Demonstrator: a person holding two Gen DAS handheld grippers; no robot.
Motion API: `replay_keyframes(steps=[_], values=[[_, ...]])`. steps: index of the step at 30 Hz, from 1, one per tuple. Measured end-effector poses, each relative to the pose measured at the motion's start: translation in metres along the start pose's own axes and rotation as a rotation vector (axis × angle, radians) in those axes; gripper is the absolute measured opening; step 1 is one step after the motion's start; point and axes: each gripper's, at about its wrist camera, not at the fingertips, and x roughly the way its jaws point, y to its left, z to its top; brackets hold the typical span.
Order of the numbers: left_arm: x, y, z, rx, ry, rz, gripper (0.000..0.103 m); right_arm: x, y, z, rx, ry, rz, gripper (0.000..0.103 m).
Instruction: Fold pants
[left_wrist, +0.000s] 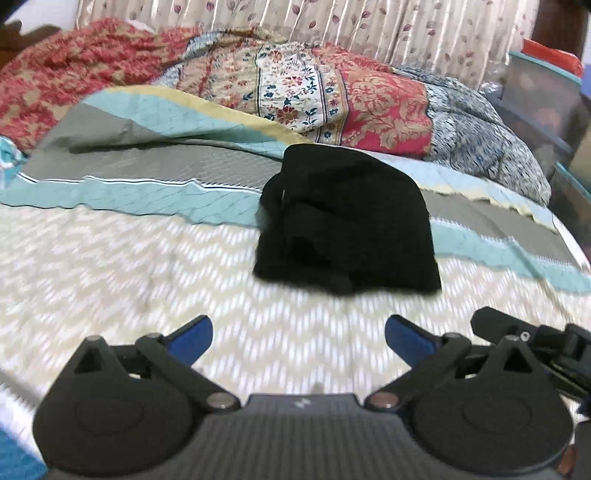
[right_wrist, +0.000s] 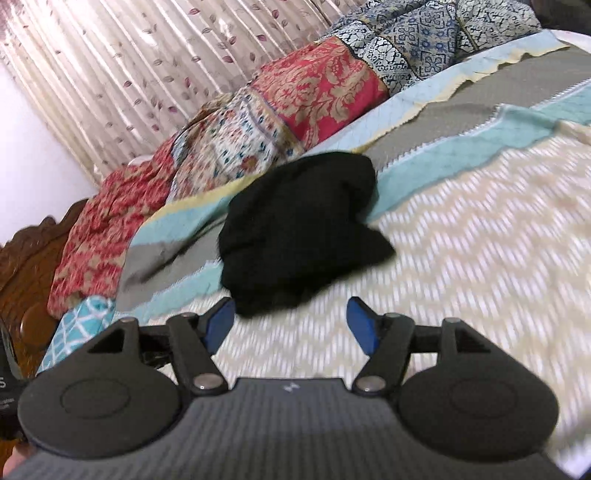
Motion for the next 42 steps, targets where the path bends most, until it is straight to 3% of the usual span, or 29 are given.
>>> replay_keyframes(steps=[6, 10, 18, 32, 42], values=[[-0.056, 0.005, -0.038, 0.028, -0.006, 0.033, 0.103, -0.057, 0.017, -0.053, -0.008, 0.002, -0.025, 0.083], [-0.078, 0.002, -0.055, 0.065, -0.01, 0.048, 0.103, -0.074, 0.017, -0.079, 0.027, 0.04, -0.028, 0.084], [-0.095, -0.007, -0.077, 0.098, 0.032, 0.131, 0.103, -0.087, 0.025, -0.09, 0.022, 0.061, -0.039, 0.09], [-0.12, 0.002, -0.085, 0.096, -0.038, 0.18, 0.103, -0.098, 0.043, -0.105, -0.004, 0.049, -0.093, 0.091], [-0.101, 0.006, -0.096, 0.137, 0.065, 0.177, 0.103, -0.091, 0.044, -0.119, 0.019, 0.114, -0.119, 0.091]])
